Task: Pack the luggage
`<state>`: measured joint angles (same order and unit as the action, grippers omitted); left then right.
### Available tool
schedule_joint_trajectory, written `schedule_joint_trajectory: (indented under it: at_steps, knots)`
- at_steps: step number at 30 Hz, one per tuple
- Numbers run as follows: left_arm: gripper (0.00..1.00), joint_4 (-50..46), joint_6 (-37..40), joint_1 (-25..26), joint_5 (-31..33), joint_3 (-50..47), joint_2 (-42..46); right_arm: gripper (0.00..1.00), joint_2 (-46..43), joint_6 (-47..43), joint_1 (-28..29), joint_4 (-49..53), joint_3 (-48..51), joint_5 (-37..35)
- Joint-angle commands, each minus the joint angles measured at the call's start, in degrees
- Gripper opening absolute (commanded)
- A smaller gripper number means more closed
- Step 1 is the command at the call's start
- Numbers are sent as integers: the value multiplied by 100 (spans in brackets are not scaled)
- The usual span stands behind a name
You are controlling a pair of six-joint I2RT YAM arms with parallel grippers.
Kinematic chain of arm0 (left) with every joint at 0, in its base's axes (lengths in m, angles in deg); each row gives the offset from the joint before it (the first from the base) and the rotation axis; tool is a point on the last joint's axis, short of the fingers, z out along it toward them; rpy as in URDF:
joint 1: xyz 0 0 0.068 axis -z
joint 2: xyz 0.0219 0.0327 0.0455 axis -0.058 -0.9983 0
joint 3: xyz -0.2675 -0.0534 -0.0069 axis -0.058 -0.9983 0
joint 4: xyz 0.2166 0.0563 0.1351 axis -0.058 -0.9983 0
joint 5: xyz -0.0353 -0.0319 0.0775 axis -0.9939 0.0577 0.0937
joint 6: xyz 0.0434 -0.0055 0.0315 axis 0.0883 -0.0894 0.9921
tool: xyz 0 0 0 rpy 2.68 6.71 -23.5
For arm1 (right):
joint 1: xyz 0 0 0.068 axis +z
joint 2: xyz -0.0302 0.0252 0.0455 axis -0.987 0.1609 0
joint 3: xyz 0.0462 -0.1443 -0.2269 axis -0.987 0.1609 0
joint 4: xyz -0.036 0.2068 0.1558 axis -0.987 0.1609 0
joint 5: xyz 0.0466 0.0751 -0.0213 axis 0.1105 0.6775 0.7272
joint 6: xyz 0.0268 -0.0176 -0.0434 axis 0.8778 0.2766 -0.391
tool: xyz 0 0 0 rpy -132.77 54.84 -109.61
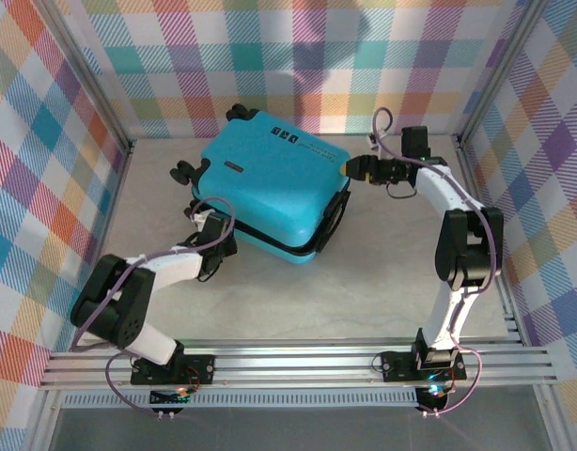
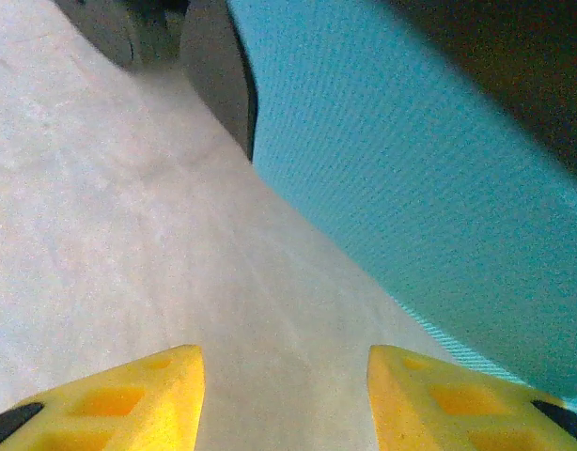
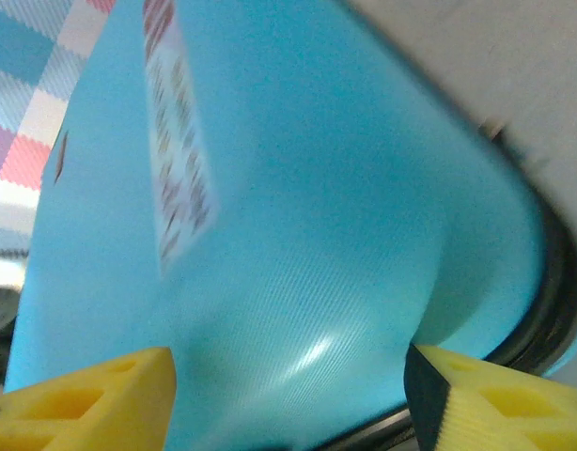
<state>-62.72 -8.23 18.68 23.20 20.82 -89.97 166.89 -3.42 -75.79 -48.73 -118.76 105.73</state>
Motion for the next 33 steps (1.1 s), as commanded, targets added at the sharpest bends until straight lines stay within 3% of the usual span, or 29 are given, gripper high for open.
schedule_joint_trajectory:
  at_steps: [1, 6, 15, 21, 33]
  knots:
    - [49, 389, 293, -149, -591, 349, -429, 66, -454, 158, 312, -222, 577, 344]
    - [49, 201, 227, -249, -773, 760, -621, 66, -1155, 453, 436, -523, 1384, -364]
    - [51, -80, -81, -240, -839, 600, -176, 69, -1400, 921, -124, -372, 1106, -1329]
    - [52, -149, -649, -12, -835, 262, 198, 75, -716, 1202, -299, -429, 388, -1384]
    - [53, -22, -1582, 1004, -310, -140, 725, 88, 1080, 1284, -285, -208, -1484, -348]
